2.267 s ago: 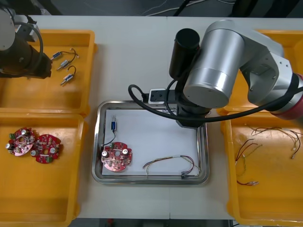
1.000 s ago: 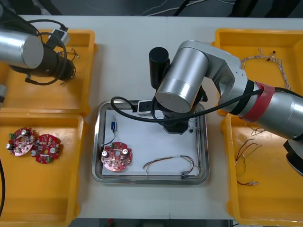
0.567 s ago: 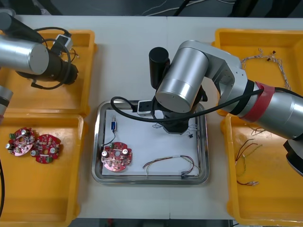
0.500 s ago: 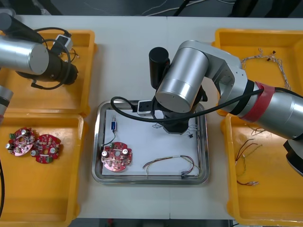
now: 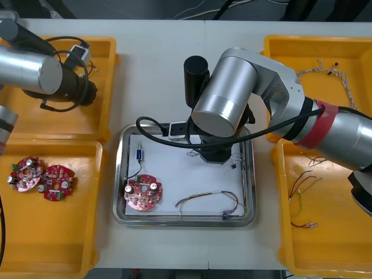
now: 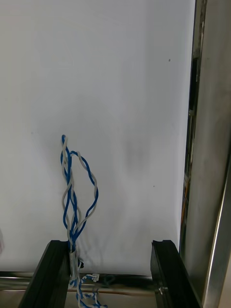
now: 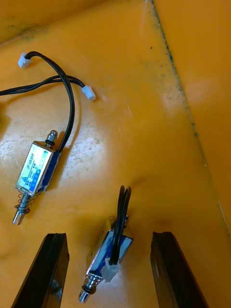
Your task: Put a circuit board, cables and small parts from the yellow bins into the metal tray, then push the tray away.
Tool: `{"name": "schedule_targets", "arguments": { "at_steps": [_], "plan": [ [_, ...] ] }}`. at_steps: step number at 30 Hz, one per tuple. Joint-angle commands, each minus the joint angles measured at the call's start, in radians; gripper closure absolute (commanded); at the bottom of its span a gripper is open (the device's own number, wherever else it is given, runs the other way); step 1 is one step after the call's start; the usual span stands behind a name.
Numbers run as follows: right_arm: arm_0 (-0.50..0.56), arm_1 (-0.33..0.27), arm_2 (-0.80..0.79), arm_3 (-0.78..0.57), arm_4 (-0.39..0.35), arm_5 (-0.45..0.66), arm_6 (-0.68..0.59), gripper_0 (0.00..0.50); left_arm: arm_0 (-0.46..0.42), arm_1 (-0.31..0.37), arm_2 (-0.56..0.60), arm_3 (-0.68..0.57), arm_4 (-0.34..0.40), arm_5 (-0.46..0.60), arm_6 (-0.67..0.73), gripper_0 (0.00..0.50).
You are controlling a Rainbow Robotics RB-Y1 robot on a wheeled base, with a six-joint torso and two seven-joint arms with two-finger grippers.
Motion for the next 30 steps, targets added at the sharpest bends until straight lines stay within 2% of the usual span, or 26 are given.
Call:
{"name": "schedule_targets", "arguments": {
  "at_steps": [1, 4, 8, 9, 10, 15, 22, 24, 25, 28, 29, 30],
  "plan": [
    [-0.023, 0.001, -0.041, -0.008, -0.020, -0.003, 0.043, 0.021, 0.004, -0.012, -0.021, -0.007, 0.008, -0.013, -0.059, 0.000],
    [-0.021, 0.001, -0.043, -0.006, -0.021, -0.003, 0.048, 0.026, 0.004, -0.012, -0.021, -0.005, 0.008, -0.013, -0.057, 0.000],
    [-0.021, 0.001, -0.043, -0.008, -0.013, -0.003, 0.049, 0.064, 0.010, -0.012, -0.021, -0.002, 0.005, -0.014, -0.054, 0.000],
    [-0.021, 0.002, -0.043, -0.008, -0.013, -0.003, 0.049, 0.110, 0.010, -0.012, -0.021, -0.002, 0.005, -0.014, -0.054, 0.000],
    [-0.021, 0.004, -0.043, -0.006, -0.012, -0.002, 0.049, 0.129, 0.011, -0.012, -0.021, -0.001, 0.004, -0.014, -0.054, 0.000],
    [-0.021, 0.005, -0.043, -0.008, -0.009, 0.000, 0.052, 0.130, 0.013, -0.012, -0.024, -0.001, 0.004, -0.014, -0.053, 0.000],
    [-0.021, 0.004, -0.052, -0.008, -0.004, 0.003, 0.059, 0.129, 0.033, -0.012, -0.033, -0.002, 0.001, -0.051, -0.053, 0.030],
    [-0.023, -0.001, -0.073, -0.008, -0.012, 0.009, 0.060, 0.128, 0.033, -0.011, -0.037, -0.002, -0.004, -0.051, -0.048, 0.074],
    [-0.023, -0.003, -0.081, -0.006, -0.015, 0.012, 0.060, 0.129, 0.033, -0.012, -0.037, -0.002, -0.005, -0.051, -0.047, 0.079],
    [-0.021, -0.006, -0.118, -0.008, -0.023, 0.034, 0.060, 0.088, 0.034, -0.011, -0.037, -0.002, -0.010, -0.053, -0.047, 0.113],
    [-0.021, -0.004, -0.141, -0.006, -0.027, 0.049, 0.059, 0.088, 0.036, -0.011, -0.037, -0.002, -0.010, -0.054, -0.045, 0.141],
    [-0.021, -0.004, -0.168, -0.008, -0.030, 0.069, 0.056, 0.077, 0.037, -0.012, -0.039, -0.002, -0.010, -0.056, -0.047, 0.243]
  ]
}}
